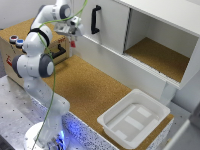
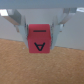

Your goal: Put the grasped pink block inside the right cabinet

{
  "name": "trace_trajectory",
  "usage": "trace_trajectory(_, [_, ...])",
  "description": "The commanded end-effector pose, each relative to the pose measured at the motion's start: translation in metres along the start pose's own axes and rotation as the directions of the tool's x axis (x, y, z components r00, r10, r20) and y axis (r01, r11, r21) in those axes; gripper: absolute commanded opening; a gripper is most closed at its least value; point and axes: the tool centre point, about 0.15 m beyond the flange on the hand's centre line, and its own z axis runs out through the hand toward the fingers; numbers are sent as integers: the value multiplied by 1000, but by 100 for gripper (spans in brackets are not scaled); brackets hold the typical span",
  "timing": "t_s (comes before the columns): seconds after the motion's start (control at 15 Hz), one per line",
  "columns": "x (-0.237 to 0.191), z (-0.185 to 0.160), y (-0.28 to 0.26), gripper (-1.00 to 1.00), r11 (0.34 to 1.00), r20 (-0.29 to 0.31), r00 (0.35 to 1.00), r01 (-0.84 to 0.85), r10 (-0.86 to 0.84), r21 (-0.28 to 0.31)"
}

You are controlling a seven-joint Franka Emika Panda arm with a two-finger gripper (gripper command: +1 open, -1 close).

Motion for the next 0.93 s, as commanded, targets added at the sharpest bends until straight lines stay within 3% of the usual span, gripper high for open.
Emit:
trace_trajectory(0.0, [13,40,129,-100,978,-110,980,-151,168,146])
trace_trajectory(0.27, [54,49,207,-100,939,-89,938,-323,334,115])
trace_trajectory(0.53, [89,58,276,-100,888,-81,884,-459,460,35])
trace_trajectory(0.67, [105,63,305,-100,872,-71,870,-490,489,4])
trace_trajectory(0.87, [131,67,335,-100,872,-84,869,-490,488,6])
